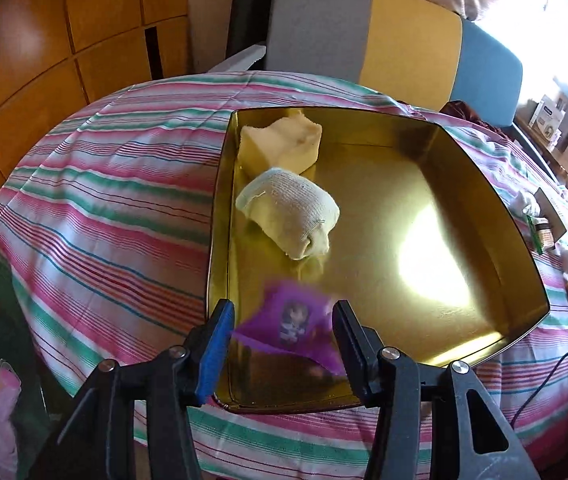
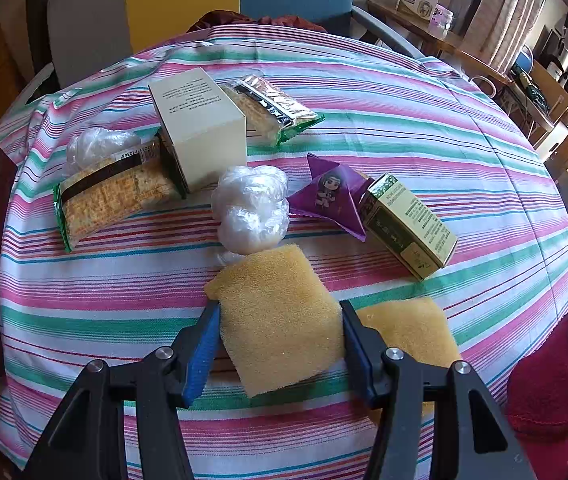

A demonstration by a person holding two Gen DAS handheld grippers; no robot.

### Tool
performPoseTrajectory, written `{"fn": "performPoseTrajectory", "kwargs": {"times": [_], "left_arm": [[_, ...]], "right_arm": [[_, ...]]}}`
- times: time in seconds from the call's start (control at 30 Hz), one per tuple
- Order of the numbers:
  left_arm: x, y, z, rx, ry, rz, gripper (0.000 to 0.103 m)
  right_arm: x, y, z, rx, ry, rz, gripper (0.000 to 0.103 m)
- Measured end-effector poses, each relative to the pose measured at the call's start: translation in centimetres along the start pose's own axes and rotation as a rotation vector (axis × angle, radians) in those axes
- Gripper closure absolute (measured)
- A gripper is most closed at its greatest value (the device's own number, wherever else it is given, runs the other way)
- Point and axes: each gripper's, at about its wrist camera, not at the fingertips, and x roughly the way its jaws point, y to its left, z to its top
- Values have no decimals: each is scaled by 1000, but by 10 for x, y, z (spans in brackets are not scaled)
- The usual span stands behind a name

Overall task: Organize objects
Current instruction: 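Lower the purple packet into the gold tray and open the left gripper, then carry the yellow sponge into the gold tray and open the right gripper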

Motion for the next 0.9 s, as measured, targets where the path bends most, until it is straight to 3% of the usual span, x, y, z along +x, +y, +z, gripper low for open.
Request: {"fn": "performPoseTrajectory", "kwargs": {"times": [0.2,0.5,0.77,0.9], "left_arm": [[-8,0,-1,5,-25,12,51],[-28,-1,5,-7,-101,30,51],[-37,-3,7,-13,-141,66,45],[-39,-3,6,-24,-149,66,45]], "right_arm": [[0,-1,0,-4,-1,4,45],[-15,11,-8,-41,-5,79,46],[-63,38,-23,-64,-81,188,46],[-90,74,-20,-130,-127,267,46]]}}
